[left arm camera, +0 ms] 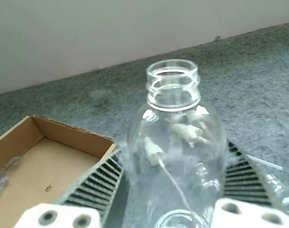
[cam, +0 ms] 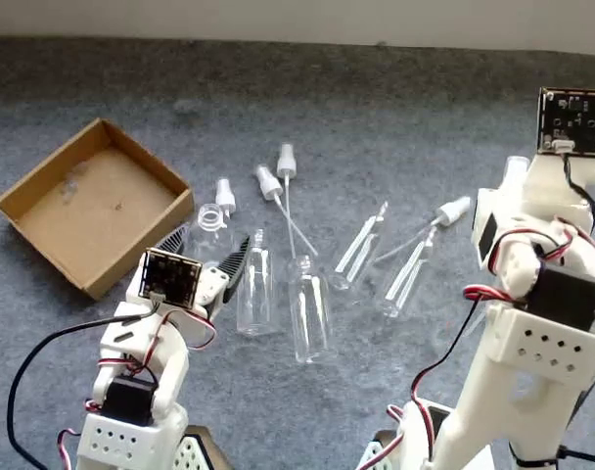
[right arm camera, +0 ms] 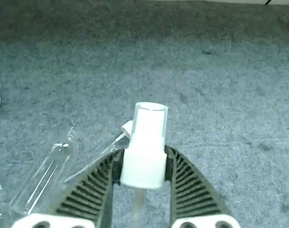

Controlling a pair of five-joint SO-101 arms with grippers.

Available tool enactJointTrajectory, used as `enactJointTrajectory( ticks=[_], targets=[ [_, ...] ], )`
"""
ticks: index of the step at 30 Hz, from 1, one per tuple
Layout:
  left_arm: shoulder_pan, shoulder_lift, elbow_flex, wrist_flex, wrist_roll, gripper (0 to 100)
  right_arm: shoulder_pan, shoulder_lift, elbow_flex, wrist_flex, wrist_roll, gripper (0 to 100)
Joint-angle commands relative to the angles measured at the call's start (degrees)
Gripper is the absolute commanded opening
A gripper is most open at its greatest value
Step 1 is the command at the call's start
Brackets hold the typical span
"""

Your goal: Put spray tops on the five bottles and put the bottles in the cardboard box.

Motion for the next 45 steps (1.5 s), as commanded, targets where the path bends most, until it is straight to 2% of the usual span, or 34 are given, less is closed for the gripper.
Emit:
enactJointTrajectory(
  ticks=[1,7,17,20,23,28,34,45],
  targets=[
    [5.8,-0.3,1.1,-0.4,0.4,20,0.2,-5.9,7.5,-8.9,-0.6,4.1],
    [13.5,-0.4,1.1,-0.4,0.4,20,-0.6,-12.9,17.5,-15.6,-0.7,4.1],
    [24.5,-0.4,1.1,-7.8,0.4,20,-16.2,-16.5,21.0,-16.1,-2.1,3.9],
    [24.8,-0.4,1.1,-7.8,0.4,20,-18.4,-16.4,20.9,-16.9,-8.5,3.9],
    [24.7,-0.5,1.1,-7.8,0.4,20,-19.4,-16.5,20.9,-22.0,-12.2,3.9],
    [23.6,-0.5,1.1,-7.6,1.7,20,-19.5,-16.2,21.1,-29.5,-12.7,3.9],
    [22.0,-0.5,1.1,-7.5,16.4,20,-19.5,-16.4,20.9,-35.2,-12.7,3.9],
    [22.1,-0.3,1.1,-7.4,16.3,20,-33.8,-17.1,19.5,-42.9,-12.7,3.8]
  ],
)
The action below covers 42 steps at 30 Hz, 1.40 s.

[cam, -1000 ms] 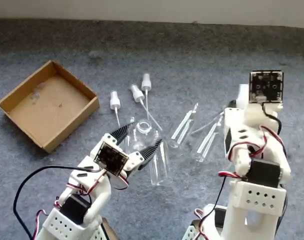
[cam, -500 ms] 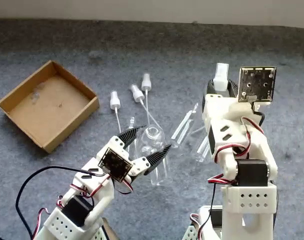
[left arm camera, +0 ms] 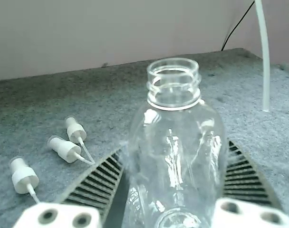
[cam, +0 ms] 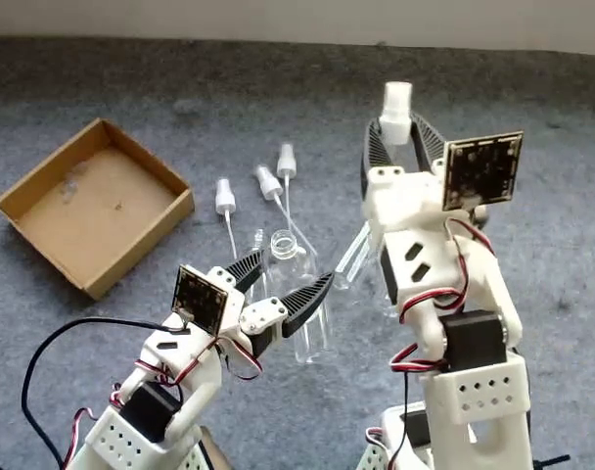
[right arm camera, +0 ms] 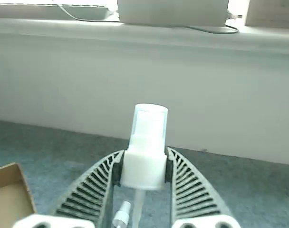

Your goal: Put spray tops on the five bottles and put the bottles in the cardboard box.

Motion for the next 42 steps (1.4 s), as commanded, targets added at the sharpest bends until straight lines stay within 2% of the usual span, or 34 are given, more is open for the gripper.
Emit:
enactJointTrajectory(
  ticks=[1,6,11,15,19,21,26,37,42],
  targets=[
    [-0.4,-0.3,1.1,-1.1,0.8,20,-4.6,-2.3,-2.5,-2.4,-0.5,3.8],
    [-0.5,-0.3,1.1,-1.2,0.4,20,-8.0,-3.0,-6.3,-2.9,-0.4,3.8],
    [-0.4,-0.3,1.1,-1.4,-10.5,20,-7.7,-3.2,-9.5,-4.0,-0.3,3.8],
    [-0.1,-0.3,1.1,-1.5,-7.7,20,-7.7,-3.2,-14.4,-3.8,-0.4,3.8],
    [4.9,-0.3,1.1,-1.8,-10.8,20,-7.1,-3.3,-18.5,-3.6,-0.2,3.8],
    [7.6,-0.3,1.1,-3.5,-13.0,20,-4.5,-3.8,-19.4,-3.6,-0.2,3.8],
    [11.4,-0.3,1.1,-6.5,-14.3,20,-0.2,-8.6,-14.7,-3.6,-0.4,3.8],
    [13.1,-0.1,1.1,-6.2,-14.3,20,-0.4,-17.7,0.1,-3.7,-0.4,3.8],
    [13.1,-0.1,1.1,-1.1,-14.3,20,-5.7,-21.5,1.2,-3.6,-0.4,3.8]
  ],
)
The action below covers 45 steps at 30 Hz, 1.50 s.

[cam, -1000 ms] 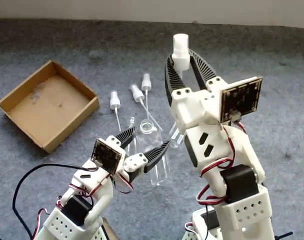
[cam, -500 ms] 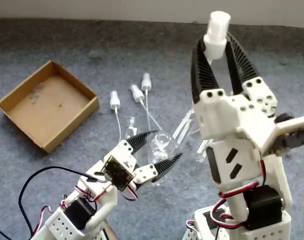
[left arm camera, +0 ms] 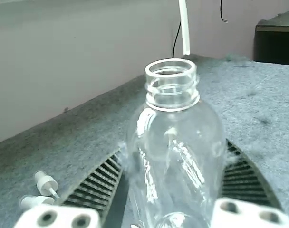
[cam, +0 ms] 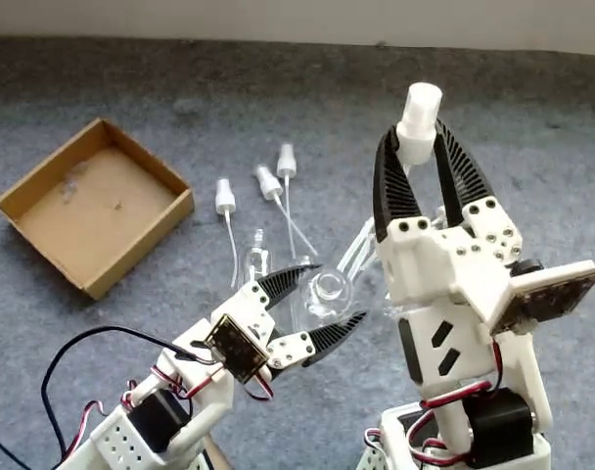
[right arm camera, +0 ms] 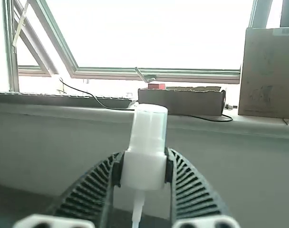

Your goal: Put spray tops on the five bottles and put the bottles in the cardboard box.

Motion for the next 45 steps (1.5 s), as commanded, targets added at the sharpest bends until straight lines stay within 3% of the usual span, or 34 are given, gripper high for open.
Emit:
enactJointTrajectory(
  ticks=[1,6,16,23,45],
  targets=[
    [1.1,-0.1,1.1,3.6,-0.4,20,-4.8,-2.8,-0.2,-1.2,-0.3,3.8],
    [1.1,-0.1,1.1,6.7,-0.4,20,-8.1,-3.6,0.7,1.8,-0.1,3.8],
    [1.1,-0.3,1.1,6.8,-0.4,20,-8.2,-3.7,5.9,2.2,-0.3,3.7],
    [1.1,-0.3,1.1,6.8,-0.4,20,-8.2,-3.4,8.7,-6.5,-0.4,3.7],
    [0.6,-0.4,1.1,6.7,-0.3,20,-8.4,-3.8,18.9,-6.4,-0.5,3.7]
  ],
)
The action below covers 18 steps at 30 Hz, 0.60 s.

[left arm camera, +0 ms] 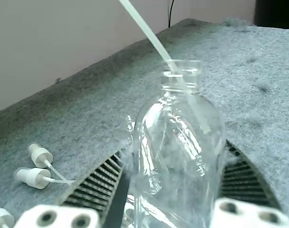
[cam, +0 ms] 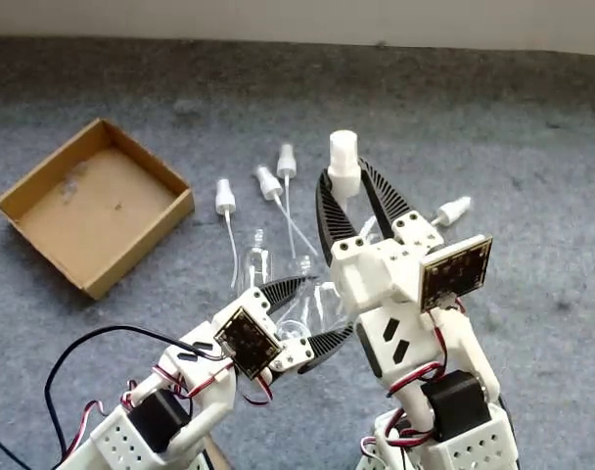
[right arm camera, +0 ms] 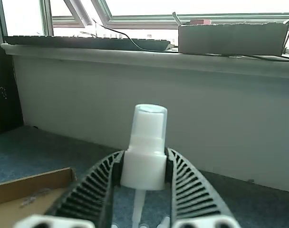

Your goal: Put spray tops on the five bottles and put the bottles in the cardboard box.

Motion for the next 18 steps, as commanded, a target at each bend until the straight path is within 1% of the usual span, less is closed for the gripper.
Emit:
enactJointTrajectory(
  ticks=[1,6,12,18],
  targets=[
    [0.6,-0.4,1.1,0.0,-0.3,20,-0.7,-0.6,-0.1,-1.3,-0.4,3.7],
    [0.6,-0.4,1.1,0.0,-0.2,20,-0.7,-2.1,-0.1,-1.3,-0.4,3.7],
    [0.5,-0.4,1.1,0.0,-0.1,20,-0.7,-11.2,0.0,-0.7,-0.4,3.7],
    [0.5,-0.5,1.1,-0.1,0.0,20,-0.4,-16.7,0.0,6.6,-0.4,3.7]
  ],
)
